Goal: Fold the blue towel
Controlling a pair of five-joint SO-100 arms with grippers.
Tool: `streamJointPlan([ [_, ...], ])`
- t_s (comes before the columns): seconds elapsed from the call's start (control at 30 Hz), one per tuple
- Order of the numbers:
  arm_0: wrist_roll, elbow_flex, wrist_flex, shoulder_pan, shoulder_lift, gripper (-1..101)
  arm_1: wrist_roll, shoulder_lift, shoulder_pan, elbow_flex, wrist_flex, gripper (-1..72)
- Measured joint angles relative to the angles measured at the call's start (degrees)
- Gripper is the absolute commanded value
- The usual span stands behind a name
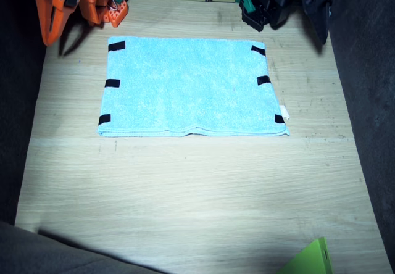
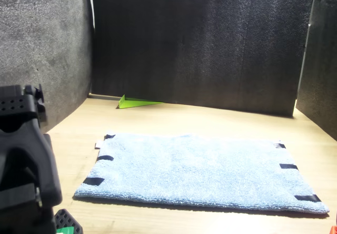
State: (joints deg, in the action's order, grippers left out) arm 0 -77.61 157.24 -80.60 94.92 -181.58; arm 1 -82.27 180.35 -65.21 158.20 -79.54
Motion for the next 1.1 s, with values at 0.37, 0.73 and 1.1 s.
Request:
streamJointPlan([
  [0.37,-2.4,-4.6,4.8,-1.8,17.1,-1,1.1,-10.5,-3.8,-1.4,4.7,-0.1],
  [0.73,-3.1,-38.3,3.3,0.1,70.7,2,-7.8,-78.0,-12.5,-42.6,2.7,5.8],
  [1.1,0.3,-43.9,-1.1,-12.7,75.1,17,-18.5,-96.4,-32.4,-70.5,-17.7,13.0],
])
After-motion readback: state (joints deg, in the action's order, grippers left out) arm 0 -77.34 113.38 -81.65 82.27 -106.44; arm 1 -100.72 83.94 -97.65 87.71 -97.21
